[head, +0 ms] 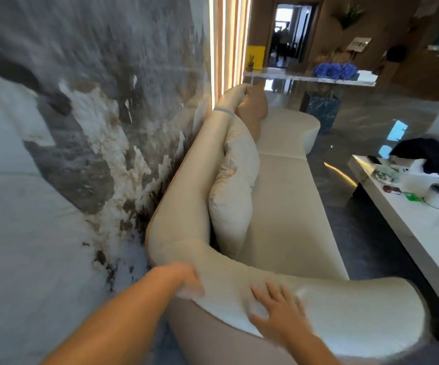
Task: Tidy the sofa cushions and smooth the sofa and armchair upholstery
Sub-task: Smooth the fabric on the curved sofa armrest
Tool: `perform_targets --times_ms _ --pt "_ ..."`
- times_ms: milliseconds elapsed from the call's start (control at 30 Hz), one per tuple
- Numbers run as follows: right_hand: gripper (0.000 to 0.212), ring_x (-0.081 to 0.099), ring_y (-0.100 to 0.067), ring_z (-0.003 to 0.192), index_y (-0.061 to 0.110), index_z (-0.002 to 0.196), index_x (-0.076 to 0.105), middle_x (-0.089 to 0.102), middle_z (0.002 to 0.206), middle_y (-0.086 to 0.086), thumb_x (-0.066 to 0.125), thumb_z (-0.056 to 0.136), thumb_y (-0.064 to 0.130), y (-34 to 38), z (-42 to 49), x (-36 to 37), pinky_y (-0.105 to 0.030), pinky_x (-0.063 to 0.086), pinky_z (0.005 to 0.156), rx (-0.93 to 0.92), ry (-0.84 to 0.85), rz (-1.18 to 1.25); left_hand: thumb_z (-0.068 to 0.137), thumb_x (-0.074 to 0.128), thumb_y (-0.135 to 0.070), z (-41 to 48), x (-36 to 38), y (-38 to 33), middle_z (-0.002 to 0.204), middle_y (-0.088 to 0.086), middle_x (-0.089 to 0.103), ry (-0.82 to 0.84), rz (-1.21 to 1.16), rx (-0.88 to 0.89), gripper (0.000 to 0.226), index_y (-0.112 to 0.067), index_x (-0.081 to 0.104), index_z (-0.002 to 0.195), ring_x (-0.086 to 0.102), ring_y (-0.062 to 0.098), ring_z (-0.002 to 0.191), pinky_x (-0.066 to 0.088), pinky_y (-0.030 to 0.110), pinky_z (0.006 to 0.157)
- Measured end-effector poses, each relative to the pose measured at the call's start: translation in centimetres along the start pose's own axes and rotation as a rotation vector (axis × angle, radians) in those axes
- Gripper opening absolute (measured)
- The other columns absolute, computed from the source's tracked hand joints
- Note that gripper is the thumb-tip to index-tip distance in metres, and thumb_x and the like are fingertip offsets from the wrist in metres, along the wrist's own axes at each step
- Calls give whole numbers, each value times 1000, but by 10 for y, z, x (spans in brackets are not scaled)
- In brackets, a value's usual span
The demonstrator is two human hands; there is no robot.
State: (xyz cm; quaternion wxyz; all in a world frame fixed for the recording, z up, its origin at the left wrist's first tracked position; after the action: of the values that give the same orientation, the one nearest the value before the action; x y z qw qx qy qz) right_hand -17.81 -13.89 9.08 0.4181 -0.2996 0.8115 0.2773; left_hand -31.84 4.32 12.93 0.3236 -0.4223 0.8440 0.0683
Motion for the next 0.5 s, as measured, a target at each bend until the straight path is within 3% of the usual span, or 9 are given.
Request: perform_targets --times_ms 67,100,200,267,367,500 --pt "66 16 -22 150 44 147 33 12 165 5 53 85 52 -9 -45 -3 -43 26 118 -6 145 -31 91 56 -45 -54 49 -21 154 11 31 265 15 -2 72 -27 22 152 41 34 134 45 38 92" --pt "59 30 -23 144 36 142 46 26 161 0 55 85 46 -12 -71 -6 -38 35 114 19 218 -30 91 57 -44 -82 67 -30 153 9 32 309 53 11 73 -31 21 152 45 34 131 47 36 86" --pt "41 51 -29 127 15 128 63 56 140 -10 54 93 35 -18 -160 -39 -33 42 103 72 264 -34 93 50 -29 -152 80 -65 121 15 59 92 166 87 46 -9 51 134 61 31 103 46 37 83" --pt "39 53 -31 124 11 126 64 59 137 -12 53 94 31 -17 -227 -71 -32 41 101 103 165 -21 94 48 -27 -211 84 -87 125 15 59 -92 177 139 41 -7 55 128 59 32 109 45 38 89" --pt "36 56 -32 121 10 121 66 61 132 -14 51 91 24 -17 -340 -98 -33 44 99 155 13 12 91 51 -28 -314 105 -122 124 18 61 -207 276 286 37 -3 61 116 59 33 110 45 38 86" --pt "38 58 -34 119 3 125 61 68 118 -14 51 94 25 -26 -483 -84 -47 41 109 283 69 145 91 48 -27 -430 143 -164 119 25 60 -275 371 422 41 8 57 110 57 39 111 48 44 89"
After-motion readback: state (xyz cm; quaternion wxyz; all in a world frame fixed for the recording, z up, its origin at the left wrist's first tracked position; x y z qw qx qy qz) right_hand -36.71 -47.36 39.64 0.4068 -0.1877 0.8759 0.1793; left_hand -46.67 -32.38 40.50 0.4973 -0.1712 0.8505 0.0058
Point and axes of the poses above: each hand's wrist, its own z-axis towards the middle knuckle, its own x-axis out of the palm, y = z × x, the point moved 7 cm from there along z, towards the middle knuckle
